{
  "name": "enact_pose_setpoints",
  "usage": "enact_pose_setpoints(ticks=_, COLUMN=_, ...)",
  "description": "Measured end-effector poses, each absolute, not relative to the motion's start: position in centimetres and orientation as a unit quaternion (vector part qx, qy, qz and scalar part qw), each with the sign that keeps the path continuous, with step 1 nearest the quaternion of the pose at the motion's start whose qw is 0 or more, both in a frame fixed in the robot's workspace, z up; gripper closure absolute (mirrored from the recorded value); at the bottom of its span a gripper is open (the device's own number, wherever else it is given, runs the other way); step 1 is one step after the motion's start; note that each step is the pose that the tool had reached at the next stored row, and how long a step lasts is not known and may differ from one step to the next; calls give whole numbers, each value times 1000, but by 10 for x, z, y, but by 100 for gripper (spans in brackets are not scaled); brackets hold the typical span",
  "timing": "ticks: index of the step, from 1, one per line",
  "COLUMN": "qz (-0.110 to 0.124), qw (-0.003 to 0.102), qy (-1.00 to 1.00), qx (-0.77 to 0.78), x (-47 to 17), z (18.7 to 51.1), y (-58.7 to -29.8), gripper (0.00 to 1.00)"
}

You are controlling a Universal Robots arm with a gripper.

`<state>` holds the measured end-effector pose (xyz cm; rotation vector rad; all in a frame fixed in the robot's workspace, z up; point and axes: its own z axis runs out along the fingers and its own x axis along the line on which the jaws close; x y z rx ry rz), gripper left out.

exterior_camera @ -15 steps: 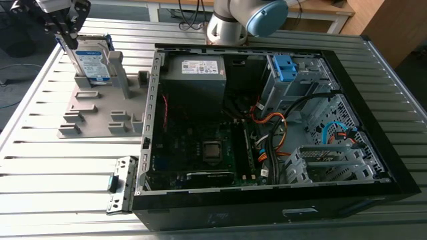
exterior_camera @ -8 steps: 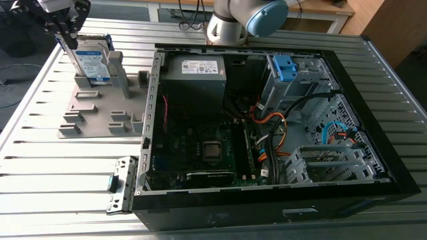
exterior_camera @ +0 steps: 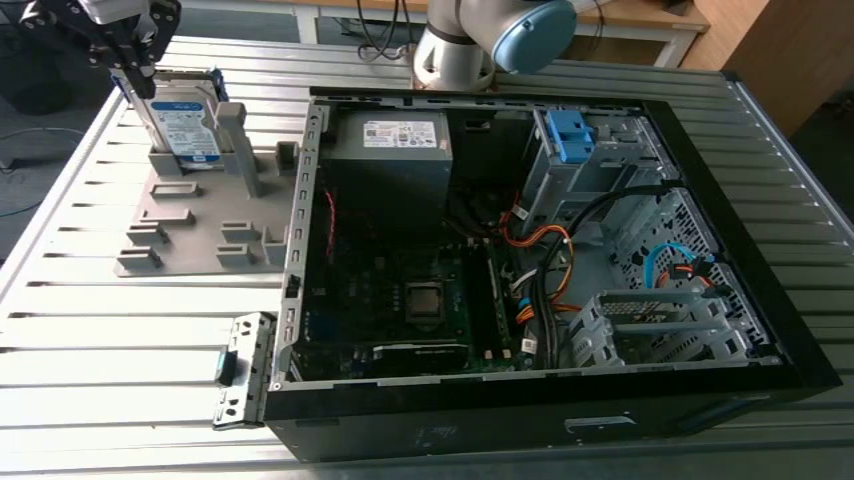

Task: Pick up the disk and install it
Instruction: 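Pick up the disk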

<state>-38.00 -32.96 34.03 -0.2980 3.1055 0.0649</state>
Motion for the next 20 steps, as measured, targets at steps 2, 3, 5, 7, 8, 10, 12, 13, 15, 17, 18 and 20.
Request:
enact_pose_setpoints(ticks=2, qz=21, qw=11, qy=995, qx=-99, x=-380, z=340, y=-330, gripper=89)
enact_pose_setpoints(ticks=3, qz=21, qw=10, qy=995, qx=-100, x=-380, z=340, y=-330, gripper=89)
enact_pose_setpoints(ticks=5, qz=21, qw=10, qy=994, qx=-104, x=-380, z=340, y=-330, gripper=89)
enact_pose_setpoints(ticks=7, qz=21, qw=10, qy=994, qx=-107, x=-380, z=340, y=-330, gripper=89)
enact_pose_setpoints(ticks=8, qz=21, qw=10, qy=994, qx=-109, x=-380, z=340, y=-330, gripper=89)
enact_pose_setpoints(ticks=10, qz=21, qw=10, qy=993, qx=-113, x=-380, z=340, y=-330, gripper=89)
enact_pose_setpoints(ticks=12, qz=21, qw=10, qy=993, qx=-116, x=-380, z=340, y=-330, gripper=89)
enact_pose_setpoints(ticks=13, qz=21, qw=10, qy=993, qx=-118, x=-380, z=340, y=-330, gripper=89)
enact_pose_setpoints(ticks=15, qz=21, qw=10, qy=992, qx=-121, x=-380, z=340, y=-330, gripper=89)
enact_pose_setpoints(ticks=17, qz=21, qw=10, qy=992, qx=-124, x=-380, z=340, y=-330, gripper=89)
enact_pose_setpoints(ticks=18, qz=21, qw=10, qy=992, qx=-126, x=-380, z=340, y=-330, gripper=89)
enact_pose_setpoints(ticks=20, qz=21, qw=10, qy=991, qx=-129, x=-380, z=340, y=-330, gripper=89)
